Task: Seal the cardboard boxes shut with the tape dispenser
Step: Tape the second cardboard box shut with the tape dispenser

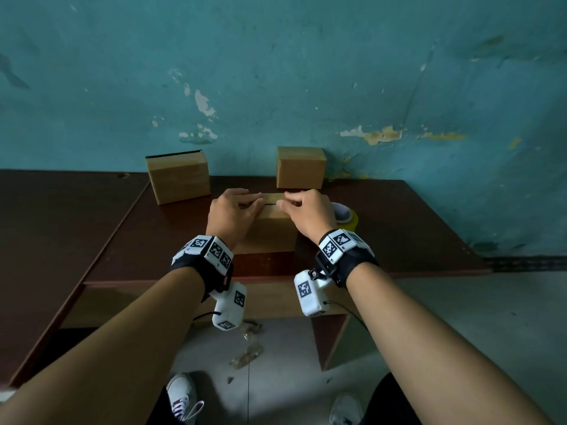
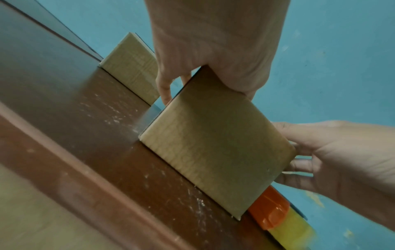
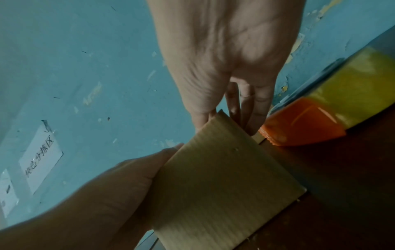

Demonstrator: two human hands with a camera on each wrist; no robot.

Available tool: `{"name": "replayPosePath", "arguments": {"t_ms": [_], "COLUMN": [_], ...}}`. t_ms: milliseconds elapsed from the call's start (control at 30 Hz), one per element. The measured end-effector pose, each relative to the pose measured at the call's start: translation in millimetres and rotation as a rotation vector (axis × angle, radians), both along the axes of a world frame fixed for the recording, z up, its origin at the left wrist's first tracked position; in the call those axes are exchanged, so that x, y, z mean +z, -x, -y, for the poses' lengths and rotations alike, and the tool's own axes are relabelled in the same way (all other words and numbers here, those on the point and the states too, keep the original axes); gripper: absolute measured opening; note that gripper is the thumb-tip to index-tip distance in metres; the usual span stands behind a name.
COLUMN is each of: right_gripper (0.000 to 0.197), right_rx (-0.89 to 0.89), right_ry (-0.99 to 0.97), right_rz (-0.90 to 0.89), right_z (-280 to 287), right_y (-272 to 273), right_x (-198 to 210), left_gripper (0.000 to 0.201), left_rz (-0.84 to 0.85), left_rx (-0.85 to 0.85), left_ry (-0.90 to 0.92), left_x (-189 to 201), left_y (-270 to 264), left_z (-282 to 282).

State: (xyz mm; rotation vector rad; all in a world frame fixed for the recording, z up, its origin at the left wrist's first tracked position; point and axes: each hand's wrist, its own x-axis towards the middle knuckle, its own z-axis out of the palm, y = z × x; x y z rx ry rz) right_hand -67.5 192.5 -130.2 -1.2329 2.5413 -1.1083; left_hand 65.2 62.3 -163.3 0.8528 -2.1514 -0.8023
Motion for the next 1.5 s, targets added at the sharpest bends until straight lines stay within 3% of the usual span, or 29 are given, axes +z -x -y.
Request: {"name": "replayPosePath", "arguments": {"t_ms": [233, 400, 533, 733, 900, 1000, 1133, 1267, 1500], "right_gripper": [0.041, 0.035, 0.032, 0.063, 0.054, 0.05, 0.046, 0.039, 0.057], "right_rx": [0.008, -0.219, -0.351, -0.359, -0.258, -0.234, -0.197, -0.205, -0.086], "right_ry": [0.072, 0.089, -0.065, -0.255, -0.539, -0.563, -0.441, -0.108, 0.341], "right_rz": [0.05, 0.006, -0.067, -0.167, -0.42, -0.423, -0.251, 0.109, 0.284], "right_z": [3.4, 5.0, 5.9, 7.1, 7.5, 6.0, -0.6, 1.1, 16.5], "right_y": [20.4, 33.9, 46.5, 58.0, 57.7, 60.2, 64.9, 80.0, 68.4], "right_x": [-8.5, -13.6, -23.3, -36.6, -45.8, -43.7, -24.0, -1.1, 64.8], "left_gripper": [0.026, 0.022, 0.019, 0.018, 0.02, 0.019, 0.019, 0.021, 0.02], "left_rz": [-0.122, -0.144, -0.159, -0.171, -0.177, -0.17, -0.162, -0.167, -0.156], "left_rx": [0.051, 0.038, 0.03, 0.024, 0.019, 0.024, 0.02, 0.02, 0.017], "left_ry": [-0.122, -0.162, -0.195, -0.197, -0.207, -0.209, -0.208, -0.203, -0.204], "left_x": [-4.9, -7.5, -8.0, -8.3, -9.7, -10.5, -11.2, -11.2, -12.3], "left_y": [8.3, 8.7, 8.6, 7.6, 8.2, 9.2, 9.4, 8.9, 9.3], "left_z": [7.1, 9.7, 11.9, 11.3, 12.7, 13.8, 15.4, 15.8, 17.3]}}
